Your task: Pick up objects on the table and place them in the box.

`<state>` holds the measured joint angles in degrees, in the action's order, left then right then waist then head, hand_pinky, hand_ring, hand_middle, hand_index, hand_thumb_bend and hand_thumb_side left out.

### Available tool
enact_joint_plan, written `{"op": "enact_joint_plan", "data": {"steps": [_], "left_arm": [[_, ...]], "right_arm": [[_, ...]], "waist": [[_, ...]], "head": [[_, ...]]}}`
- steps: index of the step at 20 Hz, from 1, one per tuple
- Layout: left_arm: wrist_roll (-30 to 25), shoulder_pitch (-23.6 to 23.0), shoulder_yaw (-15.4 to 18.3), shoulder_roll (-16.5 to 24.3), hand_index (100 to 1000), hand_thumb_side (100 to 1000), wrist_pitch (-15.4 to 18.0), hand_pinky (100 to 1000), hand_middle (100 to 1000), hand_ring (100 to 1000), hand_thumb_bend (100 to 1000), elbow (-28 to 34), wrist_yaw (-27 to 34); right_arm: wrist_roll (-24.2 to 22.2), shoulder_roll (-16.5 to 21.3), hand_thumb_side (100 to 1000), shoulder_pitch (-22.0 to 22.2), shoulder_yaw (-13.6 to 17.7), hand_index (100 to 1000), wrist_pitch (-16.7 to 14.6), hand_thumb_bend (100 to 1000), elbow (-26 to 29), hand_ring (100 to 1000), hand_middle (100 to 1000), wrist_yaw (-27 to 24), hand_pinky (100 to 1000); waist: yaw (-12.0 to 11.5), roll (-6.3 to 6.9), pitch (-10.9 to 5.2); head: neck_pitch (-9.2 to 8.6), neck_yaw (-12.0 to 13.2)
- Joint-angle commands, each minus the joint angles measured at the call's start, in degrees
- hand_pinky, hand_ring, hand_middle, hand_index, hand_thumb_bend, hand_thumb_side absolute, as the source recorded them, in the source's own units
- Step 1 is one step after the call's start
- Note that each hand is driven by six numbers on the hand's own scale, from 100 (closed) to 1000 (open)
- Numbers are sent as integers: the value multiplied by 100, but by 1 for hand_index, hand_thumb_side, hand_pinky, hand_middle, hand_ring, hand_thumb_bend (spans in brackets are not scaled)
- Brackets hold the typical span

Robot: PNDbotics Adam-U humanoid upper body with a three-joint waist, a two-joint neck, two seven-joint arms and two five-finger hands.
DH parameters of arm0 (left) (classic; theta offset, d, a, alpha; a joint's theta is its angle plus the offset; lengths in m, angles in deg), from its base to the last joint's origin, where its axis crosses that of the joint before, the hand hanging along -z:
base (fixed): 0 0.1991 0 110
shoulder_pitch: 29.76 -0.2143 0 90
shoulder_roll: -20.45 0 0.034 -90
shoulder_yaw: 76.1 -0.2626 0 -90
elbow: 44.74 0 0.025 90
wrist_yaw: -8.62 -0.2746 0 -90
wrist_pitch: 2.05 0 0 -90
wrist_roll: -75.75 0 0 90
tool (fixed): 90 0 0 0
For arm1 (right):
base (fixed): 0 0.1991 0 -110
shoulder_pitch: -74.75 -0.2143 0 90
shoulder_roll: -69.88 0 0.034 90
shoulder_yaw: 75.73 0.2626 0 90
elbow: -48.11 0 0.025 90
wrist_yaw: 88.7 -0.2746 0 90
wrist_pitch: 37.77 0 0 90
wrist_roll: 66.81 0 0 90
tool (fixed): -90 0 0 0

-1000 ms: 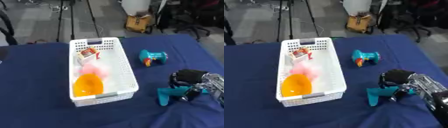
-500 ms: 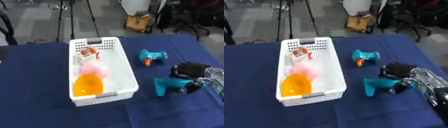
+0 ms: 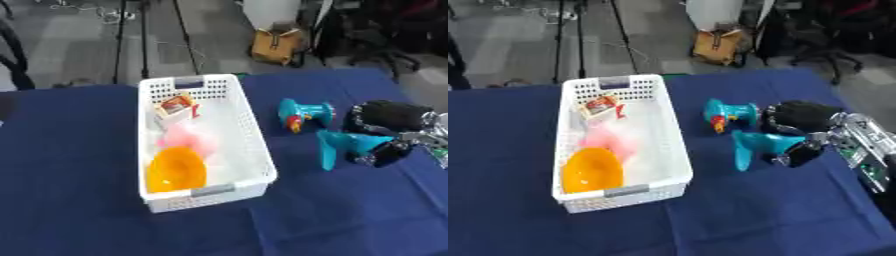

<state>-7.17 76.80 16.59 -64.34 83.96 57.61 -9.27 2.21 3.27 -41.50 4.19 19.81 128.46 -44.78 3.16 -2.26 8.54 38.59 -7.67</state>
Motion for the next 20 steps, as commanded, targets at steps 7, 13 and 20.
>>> {"op": "enact_joint_plan", "data": {"steps": [7,13,20], "left_arm": [[-32,66,11,158,836,735,29,509,742,676,711,70,46],[-64,82,-22,145,836,735,38,509,742,676,711,70,47],[-95,119,-56,129,837,733,50,509,742,676,712,75,57]], "right_arm": [[-416,11,146,-866,99,438,82,344,278,185,268,-588,100],[-557,-448,140,-1692,-103,446,-75,360,-52,196,277,-353,100],[-612,-915,141,-2372,-404,457,-387,380,-447,215,291,-46,100]], "waist": [[-9,23,-128],[-108,24,-141],[-265,-4,-148]], "head": [[-20,-68],[-69,-165],[-135,-271]]}}
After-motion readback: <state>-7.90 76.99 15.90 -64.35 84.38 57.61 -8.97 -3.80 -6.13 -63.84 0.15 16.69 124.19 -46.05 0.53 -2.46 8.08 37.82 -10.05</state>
